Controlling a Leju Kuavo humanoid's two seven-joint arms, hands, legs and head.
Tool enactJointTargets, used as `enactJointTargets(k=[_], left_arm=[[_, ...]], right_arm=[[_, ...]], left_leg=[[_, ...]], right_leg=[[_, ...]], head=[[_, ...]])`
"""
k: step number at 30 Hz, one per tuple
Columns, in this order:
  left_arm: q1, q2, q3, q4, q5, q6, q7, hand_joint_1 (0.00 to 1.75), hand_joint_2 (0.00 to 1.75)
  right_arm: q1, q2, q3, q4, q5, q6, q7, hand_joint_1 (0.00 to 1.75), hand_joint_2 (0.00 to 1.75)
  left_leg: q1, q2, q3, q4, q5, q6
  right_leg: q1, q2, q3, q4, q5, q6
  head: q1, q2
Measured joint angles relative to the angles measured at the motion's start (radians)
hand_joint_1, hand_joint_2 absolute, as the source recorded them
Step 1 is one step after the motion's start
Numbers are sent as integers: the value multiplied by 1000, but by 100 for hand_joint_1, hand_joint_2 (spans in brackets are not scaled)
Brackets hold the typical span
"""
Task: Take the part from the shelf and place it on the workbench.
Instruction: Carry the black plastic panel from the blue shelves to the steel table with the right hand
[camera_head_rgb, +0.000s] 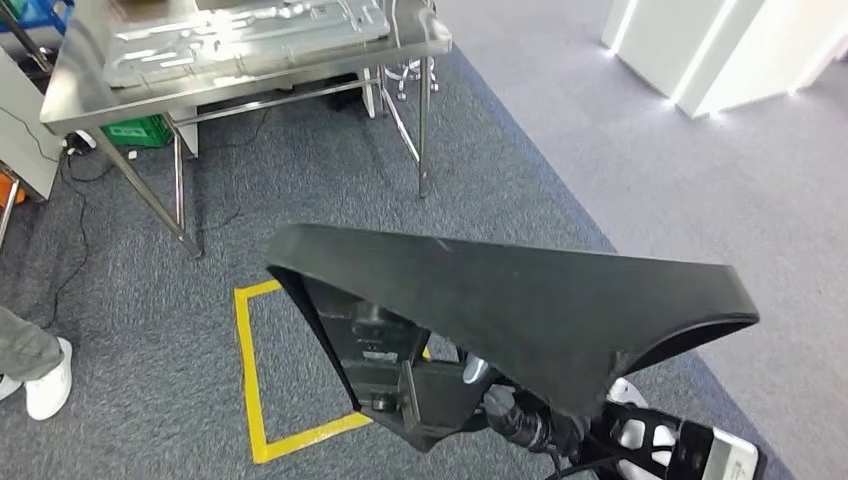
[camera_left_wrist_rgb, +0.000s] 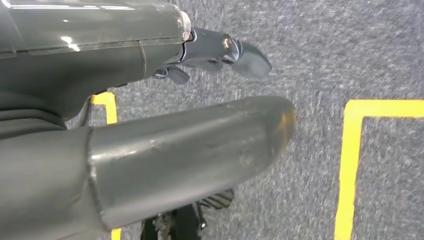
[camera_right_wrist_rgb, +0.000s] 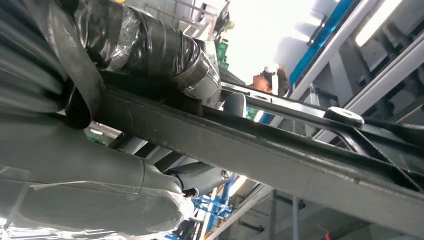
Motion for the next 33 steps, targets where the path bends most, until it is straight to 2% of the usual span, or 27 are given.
enactJointTargets(k=[2,4,5,7,8,9,10,11,12,13,14,15,16,18,19,20,23,24,25,26,28,29,30,33], left_arm=[[0,2,0,0,0,0,0,0,0],[-1,3,0,0,0,0,-1,0,0],[-1,2,0,0,0,0,-1,0,0],[-1,1,0,0,0,0,-1,0,0],[0,1,0,0,0,-1,-1,0,0],[1,0,0,0,0,-1,-1,0,0],[2,0,0,0,0,-1,-1,0,0],[2,0,0,0,0,-1,-1,0,0],[1,0,0,0,0,-1,-1,0,0],[1,0,0,0,-1,-1,-1,0,0],[0,0,0,0,-1,-1,-2,0,0],[0,0,0,0,-2,-1,-2,0,0],[0,0,0,0,-4,-1,-3,0,0],[0,0,0,0,-6,-1,-4,0,0],[-1,0,0,0,-7,-1,-4,0,0],[-3,0,0,0,-7,-1,-4,0,0],[-3,0,0,0,-7,0,-3,0,0],[-1,0,0,0,-7,2,-3,0,0],[1,0,0,0,-7,4,-2,0,0],[2,0,0,0,-5,6,-2,0,0],[3,2,0,0,-1,10,-1,0,0],[3,4,0,0,0,11,-1,0,0],[4,5,0,0,1,11,0,0,0],[5,8,1,-1,3,12,-2,0,0]], right_arm=[[1,0,0,-1,0,0,0,175,175],[0,0,0,-2,0,0,-1,175,175],[-1,0,0,-2,0,0,-2,175,175],[1,0,0,-2,0,0,-2,175,175],[3,0,0,-2,1,-1,-2,175,175],[4,-1,0,-2,1,-1,-2,175,175],[5,-1,0,-2,2,-2,-2,175,175],[5,-1,0,-2,3,-2,-1,175,175],[6,-1,0,-2,4,-4,-2,175,175],[7,-1,0,-2,6,-6,-2,175,175],[9,-1,1,-2,7,-8,-2,175,175],[10,-1,1,-2,9,-10,-2,175,175],[12,-1,2,-3,10,-12,-2,175,175],[12,-1,3,-3,12,-13,-2,175,175],[12,0,3,-4,11,-13,-2,175,175],[11,0,4,-4,10,-13,-1,175,175],[13,-1,5,-3,4,-16,3,175,175],[14,-1,5,-2,3,-17,5,175,175],[15,-1,5,-2,2,-19,7,175,175],[14,-1,5,-2,2,-20,9,175,175],[14,-1,5,-2,3,-22,12,175,175],[13,-1,6,-1,5,-24,13,175,175],[13,-1,6,0,9,-27,14,175,175],[12,-4,5,0,24,-42,17,175,175]], left_leg=[[1,1,16,-20,-7,6],[9,0,42,-33,-13,13],[12,0,54,-37,-17,15],[13,0,70,-39,-30,16],[14,0,79,-39,-38,14],[16,0,90,-40,-47,12],[19,0,103,-40,-57,8],[22,0,117,-40,-67,3],[24,0,130,-42,-77,-3],[26,-1,143,-45,-86,-9],[26,-1,154,-50,-95,-17],[26,0,165,-54,-98,-25],[25,1,174,-54,-98,-34],[25,4,185,-43,-99,-46],[26,4,177,-19,-111,-48],[27,4,154,25,-134,-48],[26,4,24,214,-224,-50],[25,4,-6,241,-233,-50],[24,4,-19,230,-218,-48],[22,4,-15,184,-178,-42],[14,3,11,57,-74,-24],[10,1,20,14,-44,-17],[5,0,22,-8,-27,-12],[6,-5,30,-23,-12,1]], right_leg=[[-2,0,6,7,2,12],[-2,-4,-9,57,-9,23],[-4,-6,-38,108,-25,29],[-10,-8,-128,234,-73,40],[-14,-9,-169,277,-90,44],[-18,-10,-196,290,-92,48],[-21,-11,-205,269,-72,50],[-24,-13,-198,216,-29,53],[-25,-18,-181,146,29,55],[-25,-24,-165,86,69,55],[-23,-29,-152,45,92,51],[-22,-32,-146,23,99,44],[-20,-31,-141,19,91,34],[-22,-25,-121,9,99,13],[-23,-23,-111,7,102,5],[-22,-23,-101,6,101,-1],[-14,-20,-90,5,91,-9],[-11,-18,-85,5,86,-10],[-8,-16,-78,5,81,-10],[-6,-15,-69,5,74,-10],[-1,-14,-52,5,61,-8],[0,-12,-49,5,56,-5],[0,-10,-48,6,51,0],[2,-9,-42,5,38,18]], head=[[-1,0],[-1,0],[-1,0],[-1,0],[-1,0],[-1,0],[-1,0],[-1,0],[-1,0],[-1,0],[-1,0],[-1,0],[-1,0],[-1,0],[-1,0],[-2,0],[-2,0],[-2,0],[-2,0],[-2,0],[-2,0],[-2,0],[-2,0],[-2,0]])
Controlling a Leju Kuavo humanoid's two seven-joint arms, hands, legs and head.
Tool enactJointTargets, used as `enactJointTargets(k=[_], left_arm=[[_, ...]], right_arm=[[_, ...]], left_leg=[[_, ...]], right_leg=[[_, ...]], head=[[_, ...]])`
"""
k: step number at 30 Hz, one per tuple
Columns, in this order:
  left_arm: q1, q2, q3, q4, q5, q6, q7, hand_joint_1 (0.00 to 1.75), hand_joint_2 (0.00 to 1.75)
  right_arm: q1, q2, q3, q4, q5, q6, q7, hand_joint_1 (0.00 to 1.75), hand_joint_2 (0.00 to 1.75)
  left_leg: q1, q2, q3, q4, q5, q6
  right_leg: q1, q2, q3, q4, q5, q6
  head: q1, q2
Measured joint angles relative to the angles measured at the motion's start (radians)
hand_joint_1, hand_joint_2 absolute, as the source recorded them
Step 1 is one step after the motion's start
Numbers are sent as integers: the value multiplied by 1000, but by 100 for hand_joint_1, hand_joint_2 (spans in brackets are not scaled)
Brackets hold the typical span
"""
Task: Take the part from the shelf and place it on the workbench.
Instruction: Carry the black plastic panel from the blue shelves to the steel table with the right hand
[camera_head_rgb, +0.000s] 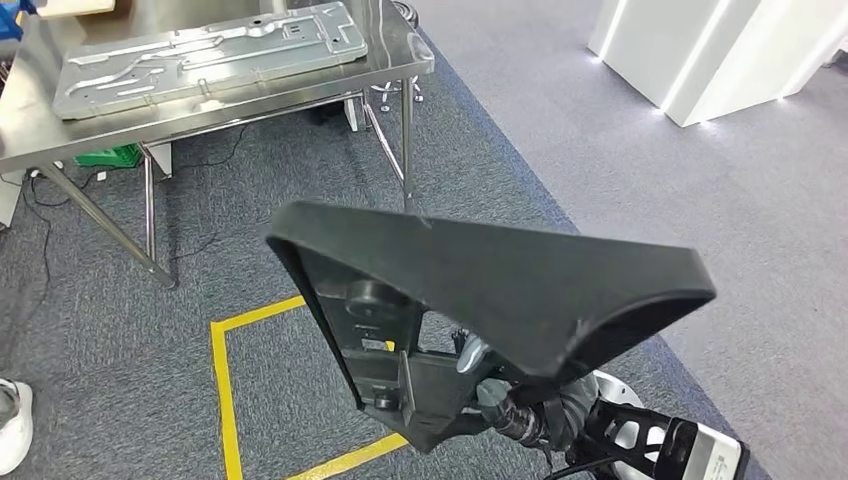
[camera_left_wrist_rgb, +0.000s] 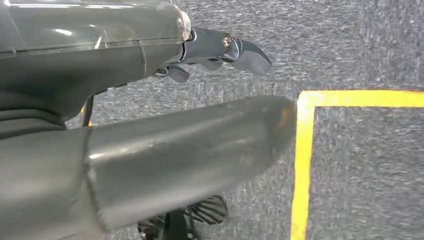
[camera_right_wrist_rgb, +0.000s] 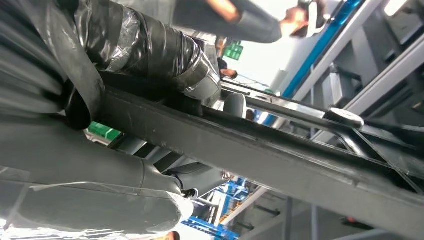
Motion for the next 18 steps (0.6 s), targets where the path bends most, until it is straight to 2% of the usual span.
enactJointTargets(k=[2,3,5,6,7,8,9,10,11,12,13,15,17,18], left_arm=[[-2,0,0,0,0,-1,-2,0,0],[-3,-1,0,0,0,-1,-3,0,0],[-3,-3,0,0,1,-2,-3,0,0],[-2,-3,0,0,2,-2,-3,0,0],[-1,-4,0,0,2,-1,-4,0,0],[-1,-4,0,0,3,-1,-4,0,0],[-1,-4,0,0,3,-1,-4,0,0],[-2,-5,0,0,3,-1,-4,0,0],[-3,-6,0,0,3,-1,-5,0,0],[-4,-7,0,0,3,-1,-5,0,0],[-4,-8,0,0,3,-2,-6,0,0],[0,-9,1,0,3,-2,-8,0,0],[0,-9,1,0,4,-3,-11,0,0],[-1,-9,1,0,4,-3,-13,0,0]], right_arm=[[-4,-7,-2,0,6,-7,3,175,175],[-5,-11,-4,1,8,-10,5,175,175],[-6,-19,-5,5,10,-11,9,175,175],[-5,-22,-5,7,10,-12,12,175,175],[-4,-26,-5,10,10,-12,15,175,175],[-4,-28,-5,12,10,-12,17,175,175],[-4,-30,-5,13,10,-13,18,175,175],[-4,-32,-5,15,10,-13,18,175,175],[-4,-34,-5,16,11,-14,18,175,175],[-4,-36,-5,16,11,-14,18,175,175],[-3,-38,-5,17,11,-14,18,175,175],[-1,-41,-5,17,11,-14,18,175,175],[0,-45,-5,17,10,-14,15,175,175],[2,-46,-5,17,10,-14,15,175,175]], left_leg=[[7,-3,13,-13,6,8],[8,-5,16,-16,6,10],[8,-12,18,-14,1,13],[8,-16,20,-13,-3,14],[8,-22,23,-11,-8,13],[8,-29,29,-10,-14,12],[8,-36,37,-8,-21,10],[6,-44,43,-6,-27,7],[6,-51,46,-3,-33,3],[6,-57,45,-1,-37,-2],[7,-63,42,0,-39,-7],[9,-67,39,2,-45,-18],[9,-42,20,48,-75,-28],[9,-25,-7,103,-104,-32]], right_leg=[[0,-3,-18,46,-32,10],[-4,-4,-46,100,-60,15],[-9,-4,-129,238,-111,22],[-10,-5,-161,280,-113,25],[-12,-5,-176,285,-92,26],[-13,-3,-168,247,-51,26],[-13,1,-146,182,-1,24],[-13,13,-120,116,37,20],[-13,24,-98,62,59,17],[-12,33,-86,32,64,13],[-11,37,-82,22,58,9],[-12,27,-77,14,54,0],[-16,11,-66,5,52,-13],[-17,2,-61,1,50,-19]], head=[[0,0],[0,0],[0,0],[0,0],[0,0],[0,0],[0,0],[0,0],[0,0],[0,0],[0,0],[0,0],[0,0],[0,0]])
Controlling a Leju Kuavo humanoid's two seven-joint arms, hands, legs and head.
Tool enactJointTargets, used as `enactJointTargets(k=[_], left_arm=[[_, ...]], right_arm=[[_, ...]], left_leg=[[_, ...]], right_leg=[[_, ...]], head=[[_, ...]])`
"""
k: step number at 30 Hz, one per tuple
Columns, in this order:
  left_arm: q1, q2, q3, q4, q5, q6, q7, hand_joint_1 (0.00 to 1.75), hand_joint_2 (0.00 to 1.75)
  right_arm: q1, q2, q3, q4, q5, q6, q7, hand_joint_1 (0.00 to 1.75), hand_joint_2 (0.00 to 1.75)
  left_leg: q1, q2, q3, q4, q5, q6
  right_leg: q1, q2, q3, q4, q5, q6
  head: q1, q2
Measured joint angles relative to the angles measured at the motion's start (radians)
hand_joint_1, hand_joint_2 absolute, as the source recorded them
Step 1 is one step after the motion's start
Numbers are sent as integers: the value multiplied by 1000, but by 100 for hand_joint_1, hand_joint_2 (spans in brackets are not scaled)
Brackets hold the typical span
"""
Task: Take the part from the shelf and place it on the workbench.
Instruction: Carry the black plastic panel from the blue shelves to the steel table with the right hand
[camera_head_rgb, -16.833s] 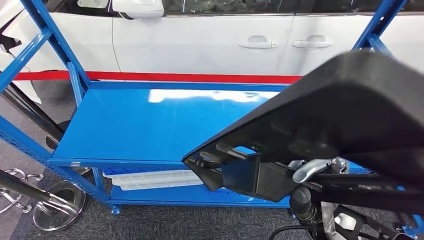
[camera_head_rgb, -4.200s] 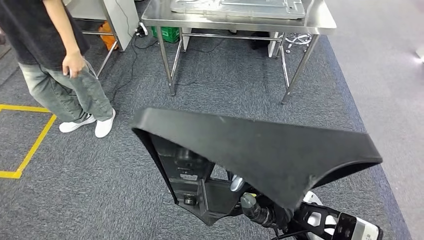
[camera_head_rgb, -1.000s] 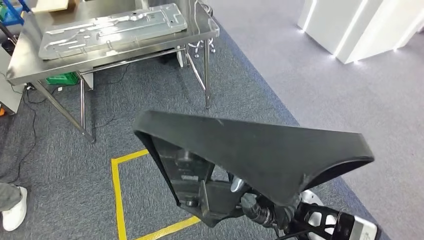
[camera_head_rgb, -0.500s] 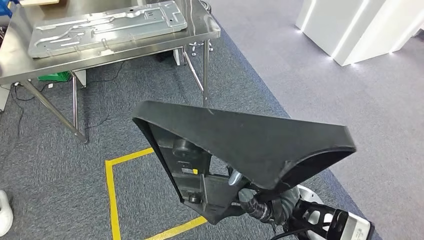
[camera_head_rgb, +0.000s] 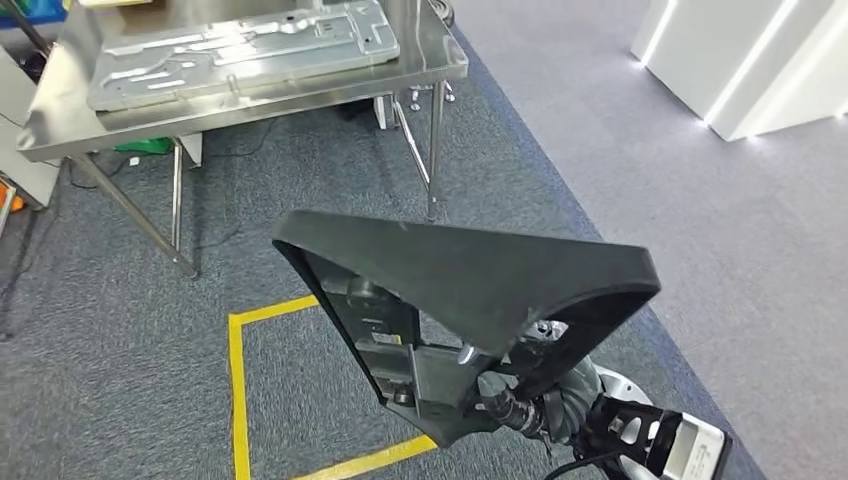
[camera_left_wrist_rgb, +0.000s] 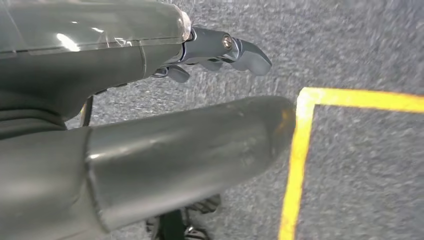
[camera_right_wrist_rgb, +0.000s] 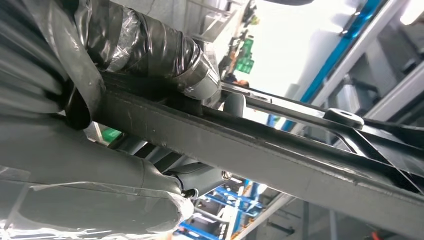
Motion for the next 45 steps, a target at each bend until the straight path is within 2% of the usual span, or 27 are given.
enactJointTargets(k=[2,3,4,7,8,10,12,14,16,18,20,21,22,24,26,28,31,32,34,35,36,37,38,39,41,42,45], left_arm=[[-3,0,0,0,0,0,-1,0,0],[-4,0,0,0,0,0,-1,0,0],[-3,0,0,0,0,0,-1,0,0],[-2,-1,0,0,0,0,-1,0,0],[-1,-1,0,0,0,0,-1,0,0],[0,-1,0,0,0,0,-1,0,0],[-1,-1,0,0,0,0,-2,0,0],[0,-1,0,0,2,0,-3,0,0],[1,-1,0,0,4,0,-4,0,0],[-2,-1,0,0,6,0,-4,0,0],[-3,-2,1,0,8,0,-3,0,0],[-2,-2,1,0,8,0,-3,0,0],[-1,-2,2,0,8,0,-2,0,0],[0,-3,2,0,8,-1,-2,0,0],[-1,-4,3,0,8,-2,-2,0,0],[0,-6,4,0,9,-6,-1,0,0],[1,-6,5,0,10,-11,-1,0,0],[0,-5,6,0,10,-11,-1,0,0],[-1,-3,6,0,10,-12,-1,0,0],[-1,-3,6,0,10,-12,-1,0,0],[0,-2,6,0,10,-13,-1,0,0],[1,-2,6,0,10,-13,-1,0,0],[2,-2,6,0,9,-13,-1,0,0],[2,-2,6,0,9,-13,-1,0,0],[0,-2,6,0,8,-13,-1,0,0],[-1,-2,6,0,8,-14,-1,0,0],[0,-3,6,0,8,-15,-1,0,0]], right_arm=[[4,-2,0,0,0,0,0,175,175],[5,-3,0,1,0,0,0,175,175],[6,-4,0,1,0,0,0,175,175],[7,-4,0,1,0,0,0,175,175],[8,-4,0,1,0,0,0,175,175],[9,-6,0,2,0,0,0,175,175],[9,-8,0,2,0,0,-1,175,175],[9,-9,-1,2,-1,2,-1,175,175],[10,-11,-4,2,-4,4,-3,175,175],[12,-16,-9,3,-9,9,-7,175,175],[18,-19,-14,7,-21,25,-14,175,175],[22,-20,-16,8,-27,34,-17,175,175],[24,-20,-18,9,-32,41,-20,175,175],[26,-21,-20,9,-37,45,-22,175,175],[26,-23,-22,10,-38,46,-23,175,175],[27,-24,-24,10,-39,52,-24,175,175],[30,-26,-26,10,-40,61,-26,175,175],[30,-27,-27,10,-41,62,-27,175,175],[32,-27,-28,10,-41,65,-28,175,175],[34,-27,-28,10,-41,66,-28,175,175],[36,-27,-28,11,-41,67,-28,175,175],[37,-27,-28,11,-41,68,-28,175,175],[37,-27,-28,11,-41,70,-28,175,175],[37,-27,-28,11,-41,71,-28,175,175],[37,-27,-28,10,-41,73,-29,175,175],[37,-27,-28,10,-41,74,-30,175,175],[38,-27,-28,10,-37,73,-31,175,175]], left_leg=[[0,18,-73,137,-57,-7],[1,21,-99,184,-74,-9],[1,22,-113,208,-81,-10],[1,23,-123,220,-76,-11],[2,24,-123,214,-62,-12],[-2,55,-59,63,21,-3],[-9,77,4,-81,85,11],[-9,62,2,-84,87,23],[-5,48,6,-90,91,34],[-3,36,8,-93,92,44],[-4,25,8,-92,91,49],[-5,19,10,-91,89,50],[-5,14,12,-91,88,50],[-5,4,20,-91,84,46],[-7,-1,20,-89,80,38],[-6,-3,15,-89,79,28],[-5,4,8,-70,60,12],[-4,9,-9,-31,37,8],[-1,19,-71,98,-24,1],[1,21,-103,159,-44,-2],[2,23,-121,191,-46,-5],[4,25,-121,184,-28,-7],[6,26,-101,136,6,-8],[7,28,-67,62,45,-8],[6,31,-9,-59,88,-4],[4,31,3,-85,91,1],[1,27,4,-88,88,22]], right_leg=[[1,-17,4,0,-5,-5],[1,-23,5,0,-7,-6],[1,-26,5,0,-8,-6],[1,-29,6,1,-10,-5],[1,-33,8,2,-12,-5],[5,-52,18,9,-26,5],[10,-71,27,14,-38,18],[10,-82,29,14,-42,28],[7,-65,20,45,-66,39],[3,-34,-30,153,-125,46],[2,-22,-99,280,-171,49],[2,-21,-116,305,-167,49],[2,-20,-115,290,-143,47],[3,-16,-64,162,-61,38],[9,-8,-17,49,-14,27],[14,-5,-9,21,-12,21],[6,-9,1,1,-6,9],[2,-12,5,-5,-4,4],[2,-18,7,-6,-5,0],[2,-20,8,-5,-5,0],[2,-21,8,-5,-6,1],[1,-22,9,-4,-7,2],[0,-22,11,-3,-9,5],[0,-22,14,-3,-12,8],[2,-22,15,1,-16,18],[4,-22,14,3,-17,24],[3,-22,13,8,-23,39]], head=[[0,0],[0,0],[0,0],[0,0],[0,0],[0,0],[0,0],[0,0],[0,0],[0,0],[0,0],[0,0],[0,0],[0,0],[0,0],[0,0],[0,0],[0,0],[0,0],[0,0],[0,0],[0,0],[0,0],[0,0],[0,0],[0,0],[0,0]])
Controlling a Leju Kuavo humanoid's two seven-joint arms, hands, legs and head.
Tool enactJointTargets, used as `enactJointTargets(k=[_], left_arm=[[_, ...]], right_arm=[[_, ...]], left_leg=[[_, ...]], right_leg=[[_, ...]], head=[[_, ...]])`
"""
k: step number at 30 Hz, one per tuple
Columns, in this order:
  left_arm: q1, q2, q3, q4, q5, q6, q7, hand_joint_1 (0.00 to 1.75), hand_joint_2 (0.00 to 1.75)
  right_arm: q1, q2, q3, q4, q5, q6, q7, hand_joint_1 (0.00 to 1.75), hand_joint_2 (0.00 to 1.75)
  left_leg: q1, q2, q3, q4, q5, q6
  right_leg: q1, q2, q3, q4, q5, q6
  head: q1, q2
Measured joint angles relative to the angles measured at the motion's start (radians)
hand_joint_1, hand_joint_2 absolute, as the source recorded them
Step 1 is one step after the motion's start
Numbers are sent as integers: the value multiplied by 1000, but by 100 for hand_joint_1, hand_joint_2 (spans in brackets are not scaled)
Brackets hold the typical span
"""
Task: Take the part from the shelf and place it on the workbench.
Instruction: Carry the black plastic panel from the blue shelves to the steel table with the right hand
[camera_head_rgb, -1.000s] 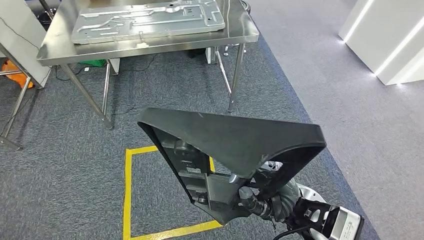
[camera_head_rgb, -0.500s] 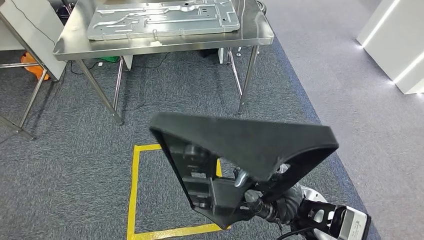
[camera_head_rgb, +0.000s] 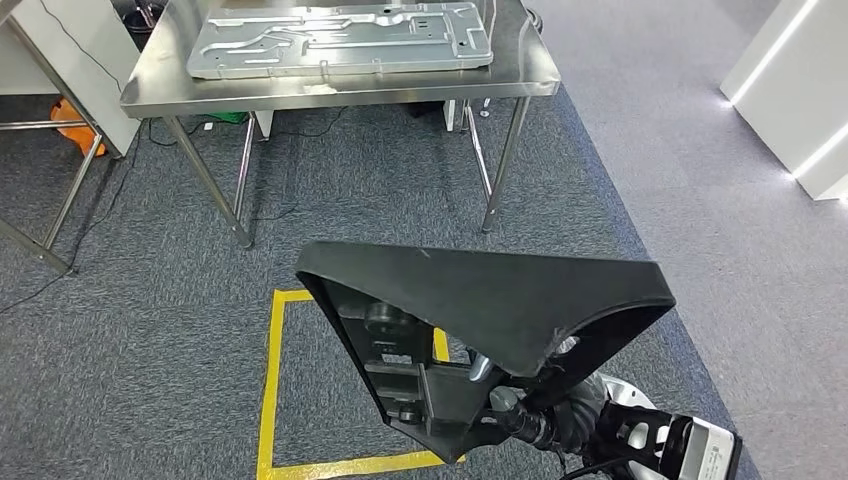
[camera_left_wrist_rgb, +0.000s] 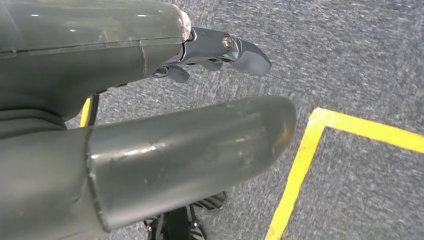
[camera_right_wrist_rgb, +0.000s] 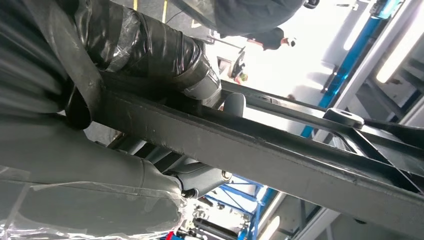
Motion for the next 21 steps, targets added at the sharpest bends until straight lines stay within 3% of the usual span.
enactJointTargets(k=[2,5,6,7,8,10,12,14,17,20,21], left_arm=[[0,0,0,0,0,0,0,0,0],[-1,1,0,0,-1,0,0,0,0],[0,1,0,0,-2,0,0,0,0],[0,1,0,0,-2,0,0,0,0],[0,0,0,0,-3,0,1,0,0],[0,0,0,0,-5,1,1,0,0],[-1,-1,0,0,-7,1,1,0,0],[-1,-1,0,0,-10,1,2,0,0],[-2,1,0,0,-12,1,2,0,0],[-1,4,0,0,-12,1,2,0,0],[0,5,0,0,-12,1,2,0,0]], right_arm=[[1,0,0,-2,4,-1,-1,175,175],[7,1,0,-4,7,-5,-4,175,175],[10,1,0,-4,9,-7,-4,175,175],[13,1,0,-4,10,-8,-5,175,175],[15,1,0,-4,11,-10,-5,175,175],[16,1,0,-5,12,-13,-5,175,175],[16,1,0,-7,13,-14,-6,175,175],[16,1,0,-10,15,-17,-8,175,175],[17,3,0,-14,18,-18,-10,175,175],[19,8,0,-16,19,-19,-11,175,175],[19,8,0,-16,19,-19,-11,175,175]], left_leg=[[1,0,3,-3,2,14],[-4,0,4,-4,0,25],[-7,-1,5,-3,-1,27],[-10,-2,7,-3,-2,28],[-13,-4,10,-3,-4,29],[-19,-7,17,-3,-7,28],[-21,-8,17,-2,-11,23],[-19,-8,17,-4,-14,14],[-19,-3,5,32,-41,-1],[-11,-2,-85,212,-121,-17],[-8,-2,-115,261,-132,-22]], right_leg=[[-3,1,-21,52,-35,8],[-4,3,-119,252,-127,12],[-4,3,-143,296,-136,10],[-3,4,-149,301,-124,7],[0,4,-135,267,-95,0],[9,7,-69,126,-21,-23],[18,7,-25,27,10,-42],[22,7,-19,9,8,-47],[10,3,1,-17,14,-51],[6,0,12,-24,11,-54],[6,0,13,-22,7,-53]], head=[[0,0],[0,0],[0,0],[0,0],[0,0],[0,0],[0,0],[0,0],[0,0],[0,0],[0,0]])
